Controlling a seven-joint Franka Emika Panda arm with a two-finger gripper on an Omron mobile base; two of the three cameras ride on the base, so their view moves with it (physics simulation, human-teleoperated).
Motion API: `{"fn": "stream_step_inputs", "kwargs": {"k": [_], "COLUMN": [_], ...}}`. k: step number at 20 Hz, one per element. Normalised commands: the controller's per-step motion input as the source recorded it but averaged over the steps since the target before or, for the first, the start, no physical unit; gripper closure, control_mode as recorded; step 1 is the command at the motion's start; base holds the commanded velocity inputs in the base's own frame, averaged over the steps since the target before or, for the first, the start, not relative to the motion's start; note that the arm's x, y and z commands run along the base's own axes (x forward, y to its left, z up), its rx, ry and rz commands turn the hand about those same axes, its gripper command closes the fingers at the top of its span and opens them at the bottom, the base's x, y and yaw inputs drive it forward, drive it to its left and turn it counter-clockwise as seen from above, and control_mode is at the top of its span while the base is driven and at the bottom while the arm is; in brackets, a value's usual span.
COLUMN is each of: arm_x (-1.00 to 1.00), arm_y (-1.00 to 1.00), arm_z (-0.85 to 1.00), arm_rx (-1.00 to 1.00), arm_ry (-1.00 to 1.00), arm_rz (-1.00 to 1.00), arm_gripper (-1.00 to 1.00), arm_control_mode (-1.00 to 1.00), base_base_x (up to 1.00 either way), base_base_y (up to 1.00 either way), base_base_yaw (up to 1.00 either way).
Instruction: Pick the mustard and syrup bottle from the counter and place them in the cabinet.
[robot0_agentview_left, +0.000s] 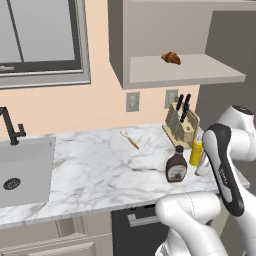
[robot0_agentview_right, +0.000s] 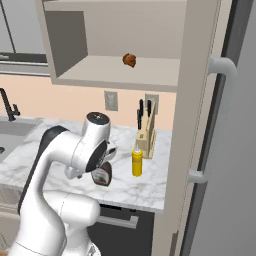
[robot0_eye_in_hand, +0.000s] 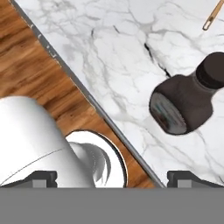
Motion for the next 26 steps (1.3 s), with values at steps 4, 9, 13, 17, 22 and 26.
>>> {"fn": "stream_step_inputs", "kwargs": {"k": [4, 9, 13, 17, 22, 26], "arm_x": [0.00, 0.12, 0.15, 0.30, 0.31, 0.29], "arm_y": [-0.20, -0.32, -0.37, -0.34, -0.24, -0.06], "arm_z": [-0.19, -0.15, -0.10, -0.04, -0.06, -0.08], "arm_rx": [-0.05, 0.00, 0.00, 0.00, 0.00, 0.00], "arm_ry": [-0.12, -0.07, -0.06, -0.01, 0.00, 0.00], "arm_rz": [0.06, 0.06, 0.09, 0.12, 0.19, 0.18], "arm_gripper": [-1.00, -1.00, -1.00, -1.00, -1.00, -1.00], "arm_control_mode": [-1.00, -1.00, -1.00, -1.00, -1.00, -1.00], "base_base_x": [0.00, 0.00, 0.00, 0.00, 0.00, 0.00], "base_base_y": [0.00, 0.00, 0.00, 0.00, 0.00, 0.00], "base_base_yaw": [0.00, 0.00, 0.00, 0.00, 0.00, 0.00]}}
